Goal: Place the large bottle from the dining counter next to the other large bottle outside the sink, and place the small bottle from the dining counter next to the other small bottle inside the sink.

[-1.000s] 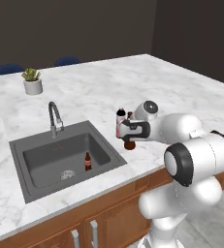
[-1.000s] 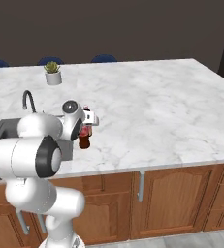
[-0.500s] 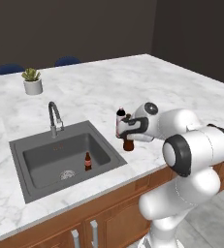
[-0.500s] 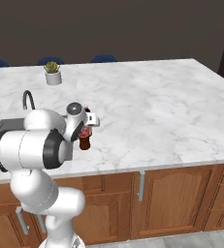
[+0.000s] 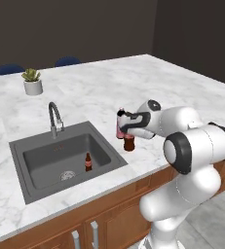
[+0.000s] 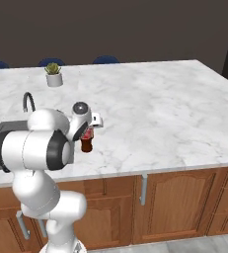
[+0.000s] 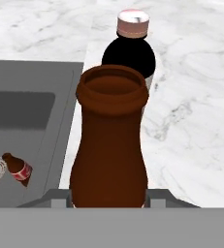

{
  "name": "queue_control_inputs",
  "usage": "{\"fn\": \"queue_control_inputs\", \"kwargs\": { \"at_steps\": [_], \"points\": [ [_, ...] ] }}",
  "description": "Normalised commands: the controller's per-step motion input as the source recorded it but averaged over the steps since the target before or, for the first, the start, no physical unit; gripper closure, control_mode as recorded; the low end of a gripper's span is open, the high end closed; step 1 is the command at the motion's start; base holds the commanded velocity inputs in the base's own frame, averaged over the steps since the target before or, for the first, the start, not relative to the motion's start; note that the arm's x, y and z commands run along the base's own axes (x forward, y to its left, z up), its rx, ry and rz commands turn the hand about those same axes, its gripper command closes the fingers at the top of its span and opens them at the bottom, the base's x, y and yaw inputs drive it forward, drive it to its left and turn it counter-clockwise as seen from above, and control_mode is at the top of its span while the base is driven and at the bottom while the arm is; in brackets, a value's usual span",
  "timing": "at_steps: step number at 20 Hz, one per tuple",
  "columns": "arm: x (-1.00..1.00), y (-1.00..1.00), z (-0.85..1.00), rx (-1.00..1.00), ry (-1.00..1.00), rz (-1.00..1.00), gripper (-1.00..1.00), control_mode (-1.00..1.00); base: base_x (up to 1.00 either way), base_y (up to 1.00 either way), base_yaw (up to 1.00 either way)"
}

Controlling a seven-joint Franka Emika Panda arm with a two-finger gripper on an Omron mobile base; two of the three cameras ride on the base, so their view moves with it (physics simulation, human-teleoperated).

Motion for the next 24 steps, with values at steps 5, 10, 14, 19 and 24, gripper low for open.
{"fn": "queue_control_inputs", "kwargs": {
  "at_steps": [5,10,14,19,24],
  "points": [
    [-0.02,0.0,-0.26,0.0,0.0,0.06,1.0,-1.0,0.0,0.0,0.0],
    [-0.09,0.0,-0.26,0.0,0.0,0.06,1.0,-1.0,0.0,0.0,0.0],
    [-0.1,0.0,-0.25,0.0,0.0,0.06,1.0,-1.0,0.0,0.0,0.0],
    [-0.16,0.0,-0.22,0.0,0.0,0.05,1.0,-1.0,0.0,0.0,0.0],
    [-0.26,0.0,-0.16,0.0,0.0,0.03,1.0,-1.0,0.0,0.0,0.0]
  ]
}}
